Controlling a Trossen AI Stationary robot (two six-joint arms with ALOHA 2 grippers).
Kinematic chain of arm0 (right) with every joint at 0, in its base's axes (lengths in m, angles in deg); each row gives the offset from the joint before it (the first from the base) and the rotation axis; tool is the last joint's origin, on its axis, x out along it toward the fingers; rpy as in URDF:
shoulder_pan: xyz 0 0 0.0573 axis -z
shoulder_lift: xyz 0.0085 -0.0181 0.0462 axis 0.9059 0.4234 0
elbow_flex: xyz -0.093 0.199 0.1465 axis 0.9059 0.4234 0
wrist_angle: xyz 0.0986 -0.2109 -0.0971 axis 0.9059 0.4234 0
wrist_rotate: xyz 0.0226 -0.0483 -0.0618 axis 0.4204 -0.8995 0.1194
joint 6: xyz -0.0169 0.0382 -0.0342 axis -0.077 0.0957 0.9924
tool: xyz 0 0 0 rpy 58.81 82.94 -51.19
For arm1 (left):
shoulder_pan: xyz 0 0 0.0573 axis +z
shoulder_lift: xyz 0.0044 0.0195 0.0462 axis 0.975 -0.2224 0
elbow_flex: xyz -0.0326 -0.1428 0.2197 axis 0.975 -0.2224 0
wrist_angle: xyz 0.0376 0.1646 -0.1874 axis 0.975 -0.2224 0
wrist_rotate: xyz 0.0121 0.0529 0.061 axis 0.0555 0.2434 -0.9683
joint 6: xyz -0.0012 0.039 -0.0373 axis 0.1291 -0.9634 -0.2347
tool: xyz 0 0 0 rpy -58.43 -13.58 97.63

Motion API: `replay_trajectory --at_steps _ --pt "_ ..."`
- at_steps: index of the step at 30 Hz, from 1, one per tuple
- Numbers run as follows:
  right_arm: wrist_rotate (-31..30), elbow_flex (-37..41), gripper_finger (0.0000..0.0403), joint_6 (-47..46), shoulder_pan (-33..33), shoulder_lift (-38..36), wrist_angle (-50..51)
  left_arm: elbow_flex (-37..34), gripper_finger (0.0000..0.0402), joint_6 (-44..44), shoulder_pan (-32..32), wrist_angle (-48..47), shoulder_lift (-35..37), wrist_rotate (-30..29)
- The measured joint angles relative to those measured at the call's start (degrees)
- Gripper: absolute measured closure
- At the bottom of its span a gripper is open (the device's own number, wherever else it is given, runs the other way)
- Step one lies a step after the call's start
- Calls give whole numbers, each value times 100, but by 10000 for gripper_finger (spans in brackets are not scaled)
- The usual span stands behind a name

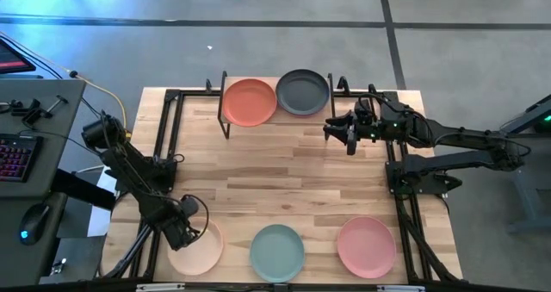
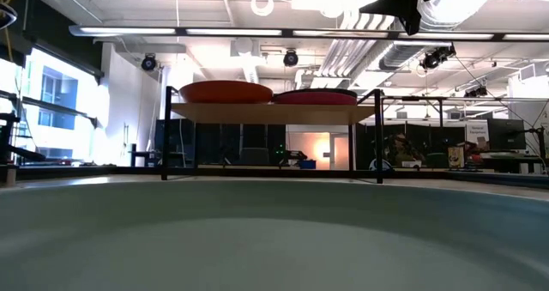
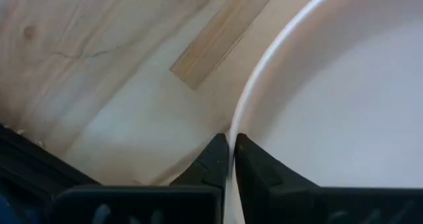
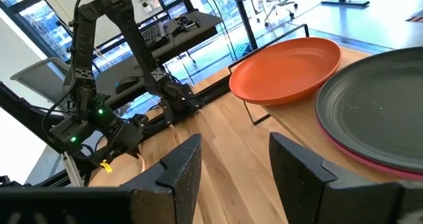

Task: Place and stack plates onto a shelf
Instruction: Stack the light orange plate on top of the orange plate on the shelf

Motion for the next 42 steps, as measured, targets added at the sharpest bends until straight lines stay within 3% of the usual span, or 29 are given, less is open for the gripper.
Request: replay_trajectory --at_steps 7,14,21,25,33,42 --pt "12 0 245 -1 0 0 0 -4 398 69 174 57 271 7" --pt "11 0 245 54 0 0 0 199 400 -72 740 -391 1639 -78" --pt "9 0 245 209 0 0 2 996 401 -699 2108 -1479 3150 -121" --pt "8 0 245 209 0 0 5 1712 401 -1612 3186 -2139 3536 -615" --pt "-9 0 245 250 0 37 31 2877 401 -3589 5450 -2721 3370 -620" --pt "79 -2 245 189 -2 354 19 3573 402 -5872 7629 -2375 2353 286"
